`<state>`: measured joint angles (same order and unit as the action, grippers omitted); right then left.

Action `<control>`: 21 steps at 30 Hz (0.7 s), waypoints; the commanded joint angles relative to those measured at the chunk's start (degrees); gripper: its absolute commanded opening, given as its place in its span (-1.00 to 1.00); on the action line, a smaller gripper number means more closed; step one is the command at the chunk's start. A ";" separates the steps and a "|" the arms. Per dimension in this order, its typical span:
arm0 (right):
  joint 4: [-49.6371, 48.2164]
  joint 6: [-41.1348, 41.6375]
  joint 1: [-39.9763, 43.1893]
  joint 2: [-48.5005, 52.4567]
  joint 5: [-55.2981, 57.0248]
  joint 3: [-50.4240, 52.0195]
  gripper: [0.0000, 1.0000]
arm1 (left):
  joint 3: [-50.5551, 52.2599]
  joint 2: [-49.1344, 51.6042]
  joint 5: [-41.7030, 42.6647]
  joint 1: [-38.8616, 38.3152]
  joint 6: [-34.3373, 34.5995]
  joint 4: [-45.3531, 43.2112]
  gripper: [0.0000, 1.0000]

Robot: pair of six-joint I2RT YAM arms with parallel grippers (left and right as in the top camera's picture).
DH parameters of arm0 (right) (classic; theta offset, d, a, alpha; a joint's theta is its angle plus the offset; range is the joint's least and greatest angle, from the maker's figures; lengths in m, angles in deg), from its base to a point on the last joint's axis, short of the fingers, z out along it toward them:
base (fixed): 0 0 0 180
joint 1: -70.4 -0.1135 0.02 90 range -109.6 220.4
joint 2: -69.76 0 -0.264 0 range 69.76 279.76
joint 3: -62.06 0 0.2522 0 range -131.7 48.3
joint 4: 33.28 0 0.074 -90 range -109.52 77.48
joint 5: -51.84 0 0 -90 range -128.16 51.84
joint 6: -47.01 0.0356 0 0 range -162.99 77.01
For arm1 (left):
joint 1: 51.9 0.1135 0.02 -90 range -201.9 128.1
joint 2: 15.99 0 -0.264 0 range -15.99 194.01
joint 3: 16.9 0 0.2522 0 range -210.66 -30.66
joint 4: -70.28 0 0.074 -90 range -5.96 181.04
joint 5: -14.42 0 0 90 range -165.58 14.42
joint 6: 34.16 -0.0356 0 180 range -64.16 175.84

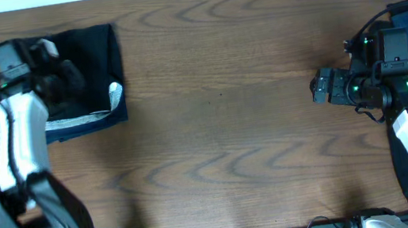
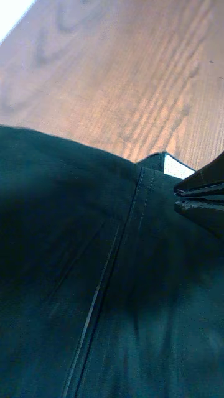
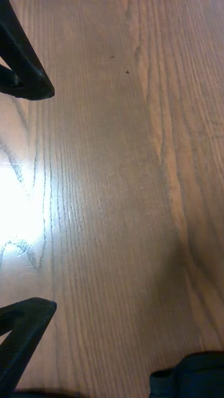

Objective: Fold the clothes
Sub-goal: 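Carry the folded pants onto the dark blue stack at upper left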

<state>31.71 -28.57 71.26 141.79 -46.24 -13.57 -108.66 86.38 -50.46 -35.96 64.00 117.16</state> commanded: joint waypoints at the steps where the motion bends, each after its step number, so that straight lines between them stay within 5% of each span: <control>1: 0.00 -0.76 0.24 -0.02 0.17 -0.15 0.99 | 1.07 5.03 5.60 -1.11 0.70 -0.07 -0.88; 9: 0.02 -0.76 0.24 -0.02 0.17 -0.15 0.98 | 0.96 11.72 6.95 -0.09 0.72 -1.07 -0.88; 15: 0.00 -0.76 0.24 -0.02 0.17 -0.15 0.98 | -4.20 6.56 17.11 4.13 0.94 -1.03 -0.88; 21: 0.00 -0.76 0.24 -0.02 0.17 -0.15 0.98 | -5.66 -1.11 11.50 11.61 6.16 -0.79 -0.88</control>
<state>31.73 -28.57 71.26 141.79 -46.24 -13.57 -112.26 89.79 -37.06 -27.82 66.74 116.20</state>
